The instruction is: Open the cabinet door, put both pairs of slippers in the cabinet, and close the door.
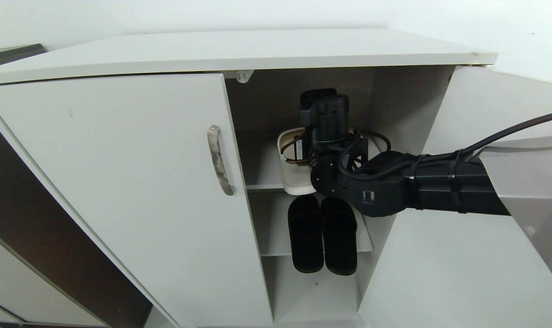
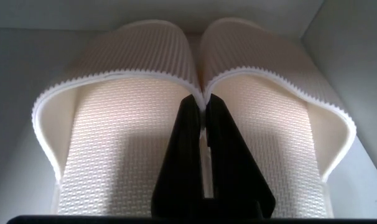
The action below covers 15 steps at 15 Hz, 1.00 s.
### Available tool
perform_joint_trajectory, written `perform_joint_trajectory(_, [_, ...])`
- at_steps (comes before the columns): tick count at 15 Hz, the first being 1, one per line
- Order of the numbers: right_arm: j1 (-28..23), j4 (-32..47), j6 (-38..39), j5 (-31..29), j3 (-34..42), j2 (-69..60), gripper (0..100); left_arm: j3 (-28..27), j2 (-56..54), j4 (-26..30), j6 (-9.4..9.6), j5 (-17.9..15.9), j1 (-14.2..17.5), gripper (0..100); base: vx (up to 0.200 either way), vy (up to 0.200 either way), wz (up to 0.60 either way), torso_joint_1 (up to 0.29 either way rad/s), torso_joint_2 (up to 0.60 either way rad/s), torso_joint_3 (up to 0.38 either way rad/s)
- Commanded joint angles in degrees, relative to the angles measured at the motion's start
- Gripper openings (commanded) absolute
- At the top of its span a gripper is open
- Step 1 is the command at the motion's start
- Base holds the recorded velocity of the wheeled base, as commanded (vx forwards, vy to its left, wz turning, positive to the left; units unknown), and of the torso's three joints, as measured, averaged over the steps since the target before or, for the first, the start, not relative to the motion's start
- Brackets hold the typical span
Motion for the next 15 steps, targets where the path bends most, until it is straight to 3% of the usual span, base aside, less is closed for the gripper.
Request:
perform_joint_trajectory(1, [0.11, 0.07, -0.01, 0.0, 0.68, -0.33, 100, 0.0, 0.07, 0.02, 0.02, 0.01, 0.01, 0, 0.0, 0.0, 0.0, 0.0, 0.0, 0.0])
perform_joint_trajectory(6, [2.66, -0.37, -0.18, -0.44, 9.03, -8.15, 100, 0.0, 0.07, 0.02, 0.02, 0.01, 0.01, 0, 0.0, 0.0, 0.0, 0.0, 0.0, 0.0])
perform_joint_trajectory(10, [8.72, -1.6, 0.08, -0.18, 23.97, -21.86, 100, 0.0, 0.07, 0.02, 0.02, 0.01, 0.01, 0, 0.0, 0.0, 0.0, 0.0, 0.0, 0.0])
perform_joint_trajectory(11, [9.43, -1.95, 0.26, 0.18, 30.83, -26.17, 100, 0.0, 0.07, 0.02, 0.02, 0.01, 0.01, 0, 0.0, 0.0, 0.0, 0.0, 0.0, 0.0])
perform_joint_trajectory(12, [9.78, -3.88, 0.7, 0.26, 34.87, -27.84, 0, 0.0, 0.07, 0.02, 0.02, 0.01, 0.01, 0, 0.0, 0.0, 0.0, 0.0, 0.0, 0.0])
perform_joint_trajectory(13, [9.78, -8.19, 1.05, 0.35, 39.88, -29.33, 0, 0.0, 0.07, 0.02, 0.02, 0.01, 0.01, 0, 0.0, 0.0, 0.0, 0.0, 0.0, 0.0])
perform_joint_trajectory(15, [9.78, -15.13, -1.5, 3.52, 43.05, -29.24, 0, 0.0, 0.07, 0.02, -0.07, 0.1, 0.01, 0, 0.0, 0.0, 0.0, 0.0, 0.0, 0.0])
